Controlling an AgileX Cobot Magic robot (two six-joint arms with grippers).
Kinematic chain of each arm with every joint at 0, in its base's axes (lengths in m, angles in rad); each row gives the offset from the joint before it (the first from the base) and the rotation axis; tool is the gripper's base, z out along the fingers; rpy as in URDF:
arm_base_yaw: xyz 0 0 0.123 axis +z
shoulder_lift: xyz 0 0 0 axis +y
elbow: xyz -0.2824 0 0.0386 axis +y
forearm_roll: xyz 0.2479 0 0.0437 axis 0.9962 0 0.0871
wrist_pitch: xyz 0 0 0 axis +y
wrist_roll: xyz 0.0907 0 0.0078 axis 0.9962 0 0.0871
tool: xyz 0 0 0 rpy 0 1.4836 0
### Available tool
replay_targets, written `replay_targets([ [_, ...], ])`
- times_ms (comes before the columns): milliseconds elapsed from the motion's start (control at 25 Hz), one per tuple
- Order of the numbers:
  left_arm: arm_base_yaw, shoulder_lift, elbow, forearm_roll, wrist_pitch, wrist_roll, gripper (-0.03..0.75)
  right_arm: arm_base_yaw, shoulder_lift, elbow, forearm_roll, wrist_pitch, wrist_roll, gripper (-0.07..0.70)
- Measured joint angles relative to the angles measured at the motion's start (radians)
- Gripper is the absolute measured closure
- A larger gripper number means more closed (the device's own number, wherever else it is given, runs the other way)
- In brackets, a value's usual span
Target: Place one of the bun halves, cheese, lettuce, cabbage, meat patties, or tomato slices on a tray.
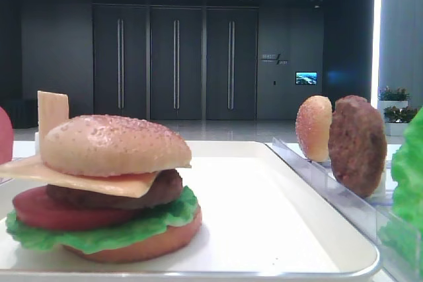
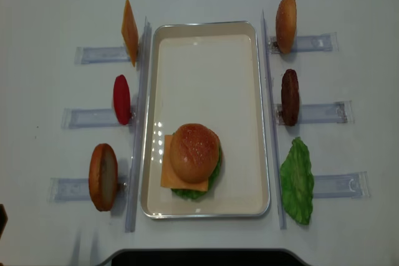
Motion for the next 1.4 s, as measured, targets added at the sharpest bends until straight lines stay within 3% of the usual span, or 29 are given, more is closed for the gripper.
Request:
replay_targets([
  [1400, 0.0, 0.0, 0.0, 0.0, 0.0, 0.0, 0.433, 0.0, 0.0, 0.0, 0.0, 0.0, -0.001, 0.219],
])
